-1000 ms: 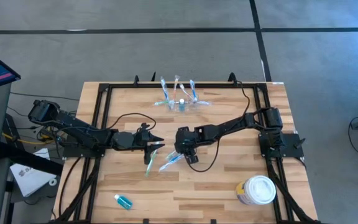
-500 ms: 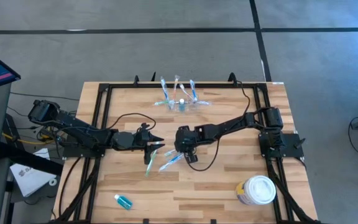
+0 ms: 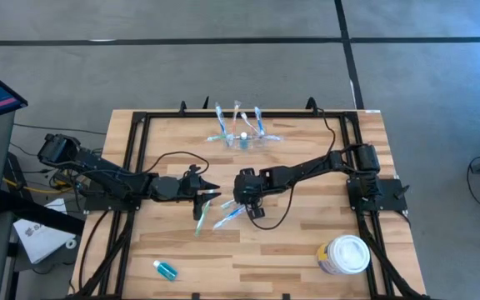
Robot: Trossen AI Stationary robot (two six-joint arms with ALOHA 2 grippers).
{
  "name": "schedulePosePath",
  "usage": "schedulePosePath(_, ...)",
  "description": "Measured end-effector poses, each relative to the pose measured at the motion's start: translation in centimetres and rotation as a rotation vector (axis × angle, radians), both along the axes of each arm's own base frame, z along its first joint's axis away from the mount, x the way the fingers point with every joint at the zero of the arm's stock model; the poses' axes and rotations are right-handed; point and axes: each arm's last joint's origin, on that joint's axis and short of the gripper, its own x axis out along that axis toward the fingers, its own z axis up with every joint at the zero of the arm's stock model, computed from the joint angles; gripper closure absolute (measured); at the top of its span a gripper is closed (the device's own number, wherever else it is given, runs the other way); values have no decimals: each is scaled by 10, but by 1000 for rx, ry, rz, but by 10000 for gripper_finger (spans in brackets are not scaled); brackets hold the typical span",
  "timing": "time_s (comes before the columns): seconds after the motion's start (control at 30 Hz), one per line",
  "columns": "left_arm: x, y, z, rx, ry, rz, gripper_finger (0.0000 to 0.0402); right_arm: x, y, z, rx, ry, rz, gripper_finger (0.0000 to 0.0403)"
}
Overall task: Pick & Place toothbrushing station
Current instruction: Put the green toothbrush into the transparent organizer
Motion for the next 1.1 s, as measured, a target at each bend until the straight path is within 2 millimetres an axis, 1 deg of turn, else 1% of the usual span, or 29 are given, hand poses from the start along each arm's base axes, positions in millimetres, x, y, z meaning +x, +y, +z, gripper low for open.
schedulePosePath(0.53, 0, 0, 1, 4, -6, 13, 296, 17, 0, 39, -16, -13, -30, 402)
schedulePosePath(0.73, 0, 1, 1, 16, -11, 53, 296, 19, 7, 53, -11, -10, -24, 402)
schedulePosePath(0.8, 0, 2, 1, 19, -12, 62, 296, 15, 11, 63, -17, -28, -6, 402)
schedulePosePath(0.87, 0, 2, 1, 19, -11, 63, 296, 11, 14, 79, -14, -77, 2, 402)
schedulePosePath(0.97, 0, 2, 1, 20, -10, 64, 296, -4, 17, 102, -16, -137, 10, 402)
schedulePosePath(1.03, 0, 2, 1, 20, -14, 66, 296, -18, 15, 115, -11, -166, 0, 402)
schedulePosePath(1.1, 0, 2, 1, 21, -17, 71, 296, -28, 16, 127, 3, -243, -5, 402)
